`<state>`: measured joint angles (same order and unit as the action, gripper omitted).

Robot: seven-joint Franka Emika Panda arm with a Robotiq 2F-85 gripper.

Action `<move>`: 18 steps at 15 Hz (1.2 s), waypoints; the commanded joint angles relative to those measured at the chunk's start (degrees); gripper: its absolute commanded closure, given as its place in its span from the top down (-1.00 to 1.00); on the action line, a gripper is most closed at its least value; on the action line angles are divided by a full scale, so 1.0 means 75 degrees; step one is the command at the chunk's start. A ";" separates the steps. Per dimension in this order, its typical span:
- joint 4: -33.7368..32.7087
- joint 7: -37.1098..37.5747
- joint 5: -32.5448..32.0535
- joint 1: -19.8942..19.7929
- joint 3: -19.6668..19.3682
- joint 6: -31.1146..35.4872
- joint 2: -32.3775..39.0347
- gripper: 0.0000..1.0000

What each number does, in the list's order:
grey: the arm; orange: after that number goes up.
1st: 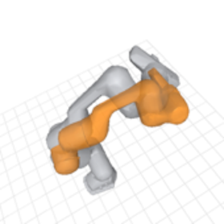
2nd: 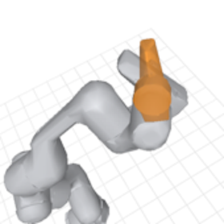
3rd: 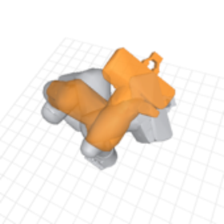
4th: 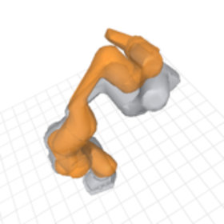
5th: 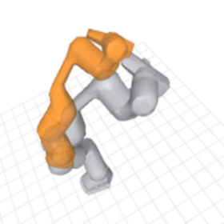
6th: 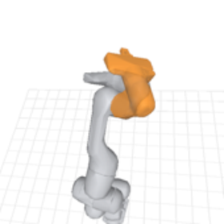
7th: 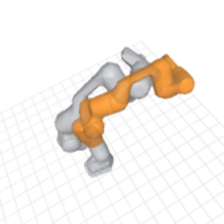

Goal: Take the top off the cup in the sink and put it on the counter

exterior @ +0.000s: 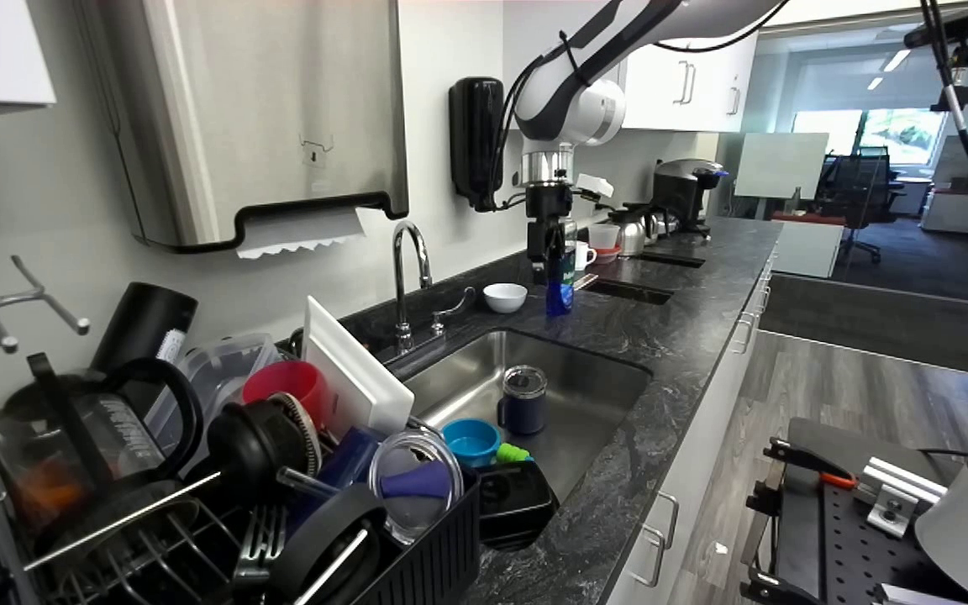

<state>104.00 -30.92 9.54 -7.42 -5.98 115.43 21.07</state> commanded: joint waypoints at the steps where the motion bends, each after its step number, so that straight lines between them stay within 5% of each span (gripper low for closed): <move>1: -0.1317 -0.0076 0.0139 -0.0462 0.0322 -0.0643 0.0962 1.00; 11: -0.4708 0.0167 0.0024 -0.1060 0.0754 -0.2446 0.3638 1.00; 18: -0.5987 0.0627 -0.0252 -0.1224 0.0676 -0.2549 0.5138 1.00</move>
<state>64.37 -27.85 8.69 -15.50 -1.81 99.05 55.71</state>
